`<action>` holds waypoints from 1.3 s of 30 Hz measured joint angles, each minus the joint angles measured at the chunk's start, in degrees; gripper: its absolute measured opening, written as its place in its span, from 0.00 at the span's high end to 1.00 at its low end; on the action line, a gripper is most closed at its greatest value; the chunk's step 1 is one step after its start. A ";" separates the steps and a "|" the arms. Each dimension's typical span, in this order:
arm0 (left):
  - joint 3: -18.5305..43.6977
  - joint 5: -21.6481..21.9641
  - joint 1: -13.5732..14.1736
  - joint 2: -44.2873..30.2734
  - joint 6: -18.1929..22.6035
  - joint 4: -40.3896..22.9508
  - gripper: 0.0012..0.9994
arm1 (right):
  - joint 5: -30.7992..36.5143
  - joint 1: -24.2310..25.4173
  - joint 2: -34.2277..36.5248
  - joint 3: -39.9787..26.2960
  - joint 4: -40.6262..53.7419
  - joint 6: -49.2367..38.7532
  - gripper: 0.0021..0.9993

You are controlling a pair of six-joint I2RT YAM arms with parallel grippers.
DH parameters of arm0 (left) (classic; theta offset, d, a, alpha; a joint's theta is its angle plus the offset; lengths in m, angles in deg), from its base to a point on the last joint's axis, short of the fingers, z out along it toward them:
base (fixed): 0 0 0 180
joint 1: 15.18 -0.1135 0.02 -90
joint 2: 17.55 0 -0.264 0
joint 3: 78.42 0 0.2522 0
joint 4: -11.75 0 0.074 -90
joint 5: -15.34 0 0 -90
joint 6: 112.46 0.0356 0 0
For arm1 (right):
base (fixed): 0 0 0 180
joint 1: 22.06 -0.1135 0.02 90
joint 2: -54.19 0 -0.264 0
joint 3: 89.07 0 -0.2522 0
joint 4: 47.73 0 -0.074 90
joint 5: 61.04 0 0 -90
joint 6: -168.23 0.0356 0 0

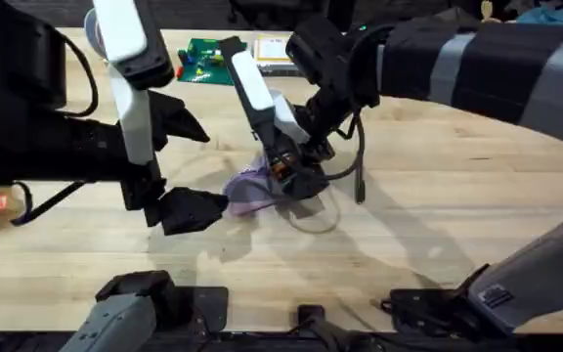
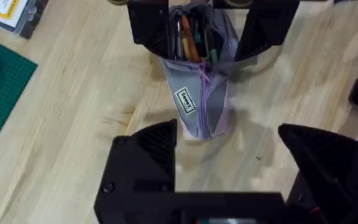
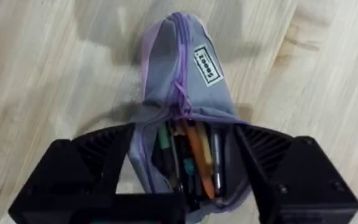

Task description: Unzip the bag, pick up the pens from the table one at a time and place them inside, then zip the bag closed.

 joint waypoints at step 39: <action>0.00 0.02 0.00 0.00 0.00 -0.17 0.01 | 4.97 10.98 -26.56 0.00 1.68 34.75 0.00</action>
